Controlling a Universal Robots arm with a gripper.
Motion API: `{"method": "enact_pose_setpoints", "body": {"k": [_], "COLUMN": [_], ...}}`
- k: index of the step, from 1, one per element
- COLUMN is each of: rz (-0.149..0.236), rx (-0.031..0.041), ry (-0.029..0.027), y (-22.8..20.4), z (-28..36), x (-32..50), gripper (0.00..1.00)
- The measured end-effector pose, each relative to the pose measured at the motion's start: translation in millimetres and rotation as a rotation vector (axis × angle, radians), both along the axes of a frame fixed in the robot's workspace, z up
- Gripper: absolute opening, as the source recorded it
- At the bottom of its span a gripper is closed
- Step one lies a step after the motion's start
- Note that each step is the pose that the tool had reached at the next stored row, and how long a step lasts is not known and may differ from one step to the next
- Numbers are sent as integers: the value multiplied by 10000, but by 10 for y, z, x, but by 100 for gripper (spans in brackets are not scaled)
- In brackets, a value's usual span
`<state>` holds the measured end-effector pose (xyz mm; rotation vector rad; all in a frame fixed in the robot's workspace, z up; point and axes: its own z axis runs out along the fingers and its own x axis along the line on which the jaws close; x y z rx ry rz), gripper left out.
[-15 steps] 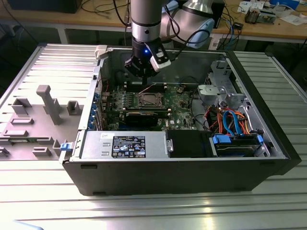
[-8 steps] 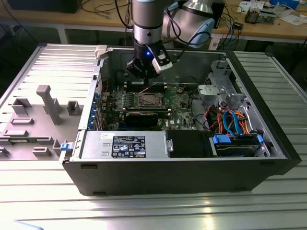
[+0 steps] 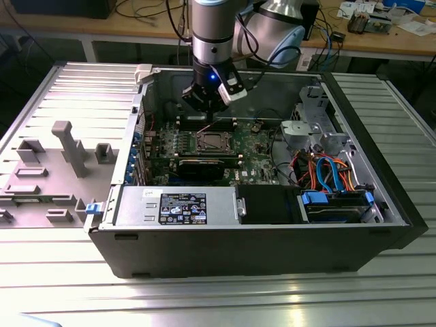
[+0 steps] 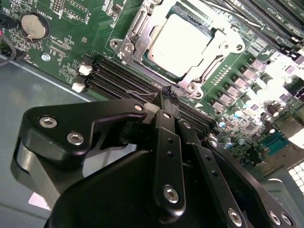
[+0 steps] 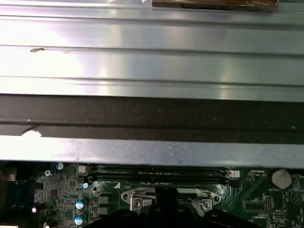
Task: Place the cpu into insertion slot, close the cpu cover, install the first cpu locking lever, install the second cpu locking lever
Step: 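Install the first cpu locking lever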
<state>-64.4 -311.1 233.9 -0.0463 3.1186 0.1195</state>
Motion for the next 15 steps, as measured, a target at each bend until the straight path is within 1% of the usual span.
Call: {"method": "enact_pose_setpoints", "body": {"k": [6,8,15], "rz": [1,2,-2], "rx": [0,-1,0], "ry": [0,0,0], "y": [48,62,64], "z": [-27,-36,-71], "x": [19,38,99], "gripper": [11,11,11]}}
